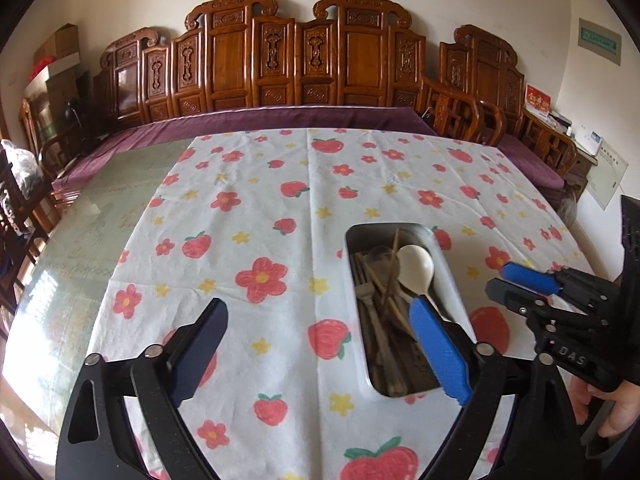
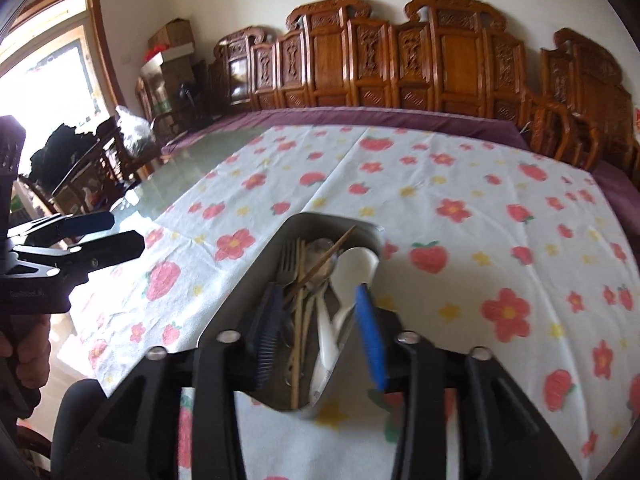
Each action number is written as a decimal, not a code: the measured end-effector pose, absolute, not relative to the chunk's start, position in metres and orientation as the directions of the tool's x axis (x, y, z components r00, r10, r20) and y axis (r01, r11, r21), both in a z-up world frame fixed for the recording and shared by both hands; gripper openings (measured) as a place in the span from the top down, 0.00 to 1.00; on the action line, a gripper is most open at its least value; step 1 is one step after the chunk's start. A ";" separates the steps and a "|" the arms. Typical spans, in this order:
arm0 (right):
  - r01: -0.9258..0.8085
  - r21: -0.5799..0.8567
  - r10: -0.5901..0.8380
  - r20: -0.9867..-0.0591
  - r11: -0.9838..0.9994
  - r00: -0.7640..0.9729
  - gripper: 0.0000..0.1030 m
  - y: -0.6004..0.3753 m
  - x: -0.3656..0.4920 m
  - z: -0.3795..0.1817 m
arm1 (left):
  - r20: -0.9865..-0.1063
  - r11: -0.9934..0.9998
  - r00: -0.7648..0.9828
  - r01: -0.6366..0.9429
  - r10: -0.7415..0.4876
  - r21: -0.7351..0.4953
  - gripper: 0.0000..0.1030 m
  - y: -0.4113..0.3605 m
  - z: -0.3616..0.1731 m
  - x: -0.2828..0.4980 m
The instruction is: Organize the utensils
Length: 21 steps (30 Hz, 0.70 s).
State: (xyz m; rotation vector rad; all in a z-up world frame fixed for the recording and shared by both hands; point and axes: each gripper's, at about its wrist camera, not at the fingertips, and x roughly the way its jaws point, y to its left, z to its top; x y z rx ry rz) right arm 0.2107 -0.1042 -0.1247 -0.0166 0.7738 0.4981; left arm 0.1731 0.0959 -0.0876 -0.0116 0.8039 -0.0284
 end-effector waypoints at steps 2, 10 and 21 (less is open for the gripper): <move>-0.415 0.158 0.408 -0.660 0.896 0.630 0.30 -0.118 0.200 -0.116 | -0.714 0.999 0.700 0.029 -0.036 -0.023 0.08 0.089 -0.083 0.167; -0.318 0.101 0.311 -0.615 0.943 0.725 0.02 -0.171 0.143 -0.088 | -0.699 0.998 0.713 0.059 -0.051 -0.012 0.08 0.054 -0.071 0.137; -0.203 0.076 0.208 -0.590 0.976 0.780 0.03 -0.220 0.084 -0.063 | -0.677 0.996 0.734 0.091 -0.061 0.009 0.08 0.011 -0.056 0.089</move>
